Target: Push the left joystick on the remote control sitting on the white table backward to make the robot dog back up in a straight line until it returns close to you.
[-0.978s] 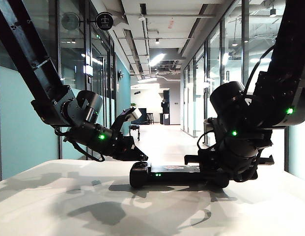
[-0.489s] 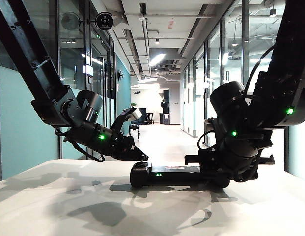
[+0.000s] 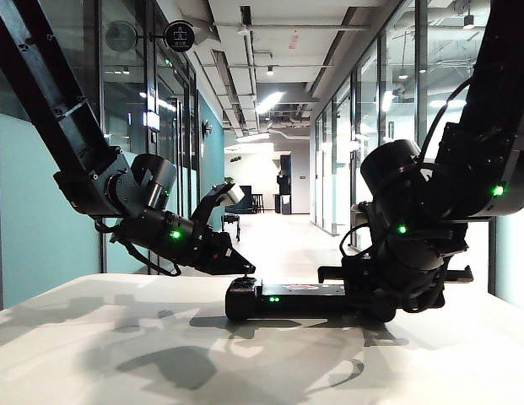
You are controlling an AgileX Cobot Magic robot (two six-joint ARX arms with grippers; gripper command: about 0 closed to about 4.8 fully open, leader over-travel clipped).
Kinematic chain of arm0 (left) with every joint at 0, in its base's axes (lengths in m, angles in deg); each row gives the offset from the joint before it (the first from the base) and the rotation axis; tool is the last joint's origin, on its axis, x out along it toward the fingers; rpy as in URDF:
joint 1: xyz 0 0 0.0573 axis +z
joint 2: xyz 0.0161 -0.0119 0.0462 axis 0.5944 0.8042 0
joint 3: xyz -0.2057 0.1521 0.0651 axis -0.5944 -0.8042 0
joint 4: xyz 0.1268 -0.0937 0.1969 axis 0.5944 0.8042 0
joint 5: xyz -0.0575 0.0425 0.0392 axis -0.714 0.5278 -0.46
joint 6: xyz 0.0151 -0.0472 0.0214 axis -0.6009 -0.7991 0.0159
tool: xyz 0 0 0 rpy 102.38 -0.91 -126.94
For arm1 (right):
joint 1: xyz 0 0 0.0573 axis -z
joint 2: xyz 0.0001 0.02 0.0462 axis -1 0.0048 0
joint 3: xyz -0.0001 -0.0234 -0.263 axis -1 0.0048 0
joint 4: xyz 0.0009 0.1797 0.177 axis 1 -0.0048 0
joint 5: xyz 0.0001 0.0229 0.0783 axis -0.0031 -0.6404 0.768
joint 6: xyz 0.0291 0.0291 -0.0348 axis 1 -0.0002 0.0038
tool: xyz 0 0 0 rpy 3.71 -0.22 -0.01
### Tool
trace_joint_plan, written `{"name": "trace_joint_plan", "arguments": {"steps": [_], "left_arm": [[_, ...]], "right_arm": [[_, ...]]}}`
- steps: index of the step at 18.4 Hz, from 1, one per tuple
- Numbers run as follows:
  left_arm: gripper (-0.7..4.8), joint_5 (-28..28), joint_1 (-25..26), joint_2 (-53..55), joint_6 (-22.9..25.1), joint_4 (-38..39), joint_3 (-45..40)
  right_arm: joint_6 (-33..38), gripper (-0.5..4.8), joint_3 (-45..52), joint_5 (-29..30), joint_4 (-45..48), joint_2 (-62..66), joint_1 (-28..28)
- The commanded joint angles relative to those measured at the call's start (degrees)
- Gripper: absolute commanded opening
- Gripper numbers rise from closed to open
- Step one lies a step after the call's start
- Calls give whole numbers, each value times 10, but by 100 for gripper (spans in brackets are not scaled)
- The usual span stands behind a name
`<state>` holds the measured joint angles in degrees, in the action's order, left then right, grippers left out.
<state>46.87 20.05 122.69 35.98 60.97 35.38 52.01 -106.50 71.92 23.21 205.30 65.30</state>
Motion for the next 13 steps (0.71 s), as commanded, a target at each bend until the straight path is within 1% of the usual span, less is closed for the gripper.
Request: {"name": "trace_joint_plan", "arguments": {"steps": [1, 5, 7, 13], "left_arm": [[-5, -31, -1, -2, 1, -10, 2], [-5, -35, 0, -2, 3, -9, 2], [-5, -57, 2, -2, 10, -9, 2], [-5, -68, 16, -2, 11, 0, 2]], "right_arm": [[6, 197, -2, -5, 10, -2, 0], [6, 197, -2, -5, 10, -2, 0], [6, 197, -2, -5, 10, -2, 0], [6, 197, -3, -6, 10, -2, 0]]}}
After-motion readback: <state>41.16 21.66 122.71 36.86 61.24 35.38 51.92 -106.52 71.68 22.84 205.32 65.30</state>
